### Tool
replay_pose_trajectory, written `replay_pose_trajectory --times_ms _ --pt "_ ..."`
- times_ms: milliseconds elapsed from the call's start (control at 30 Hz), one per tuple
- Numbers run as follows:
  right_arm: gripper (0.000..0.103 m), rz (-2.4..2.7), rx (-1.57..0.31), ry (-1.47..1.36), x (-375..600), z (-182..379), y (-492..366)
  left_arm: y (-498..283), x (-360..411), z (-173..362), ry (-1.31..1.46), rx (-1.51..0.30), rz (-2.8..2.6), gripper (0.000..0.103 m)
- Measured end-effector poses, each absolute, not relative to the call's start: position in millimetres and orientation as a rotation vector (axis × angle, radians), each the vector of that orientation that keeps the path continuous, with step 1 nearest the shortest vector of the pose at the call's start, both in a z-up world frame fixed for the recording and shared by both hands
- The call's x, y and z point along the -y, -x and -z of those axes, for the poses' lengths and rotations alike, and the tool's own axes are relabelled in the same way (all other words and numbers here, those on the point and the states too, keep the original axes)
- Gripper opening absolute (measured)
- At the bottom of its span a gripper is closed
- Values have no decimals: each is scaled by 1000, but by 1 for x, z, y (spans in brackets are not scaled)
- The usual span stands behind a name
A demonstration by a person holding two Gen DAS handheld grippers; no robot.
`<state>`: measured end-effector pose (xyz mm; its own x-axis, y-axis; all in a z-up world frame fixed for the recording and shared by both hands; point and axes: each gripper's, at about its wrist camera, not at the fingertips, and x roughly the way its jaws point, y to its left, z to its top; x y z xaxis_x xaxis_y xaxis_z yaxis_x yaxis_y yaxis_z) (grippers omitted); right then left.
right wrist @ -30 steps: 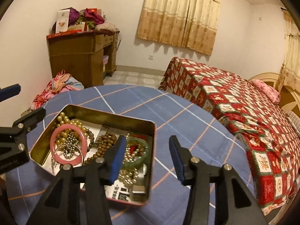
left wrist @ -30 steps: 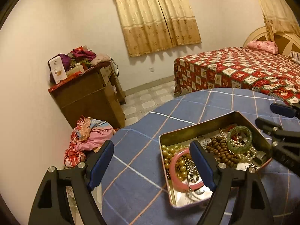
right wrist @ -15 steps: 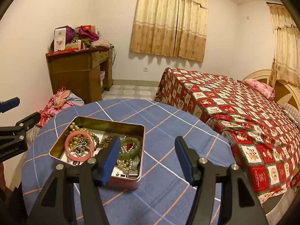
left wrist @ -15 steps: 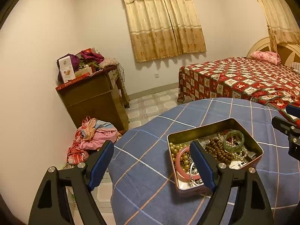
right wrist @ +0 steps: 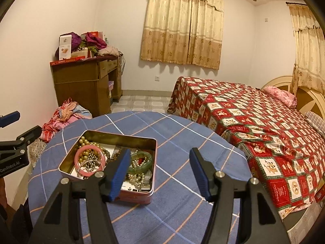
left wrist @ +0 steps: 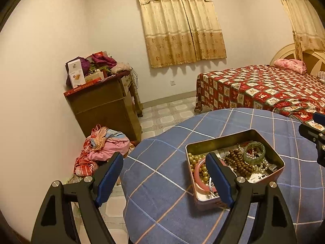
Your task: Organize jewelry
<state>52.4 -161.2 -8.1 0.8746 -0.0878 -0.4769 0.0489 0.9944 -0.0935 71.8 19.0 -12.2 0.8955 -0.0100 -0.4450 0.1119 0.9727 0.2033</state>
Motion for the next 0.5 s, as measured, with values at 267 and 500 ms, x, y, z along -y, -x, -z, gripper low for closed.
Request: replay_pose_trajectory --times_ms 267,500 --pt "62 70 -497 77 160 7 -51 -70 -20 12 -229 -454 62 83" --pt "62 69 -496 76 159 6 -51 -69 -20 11 -229 -456 61 83"
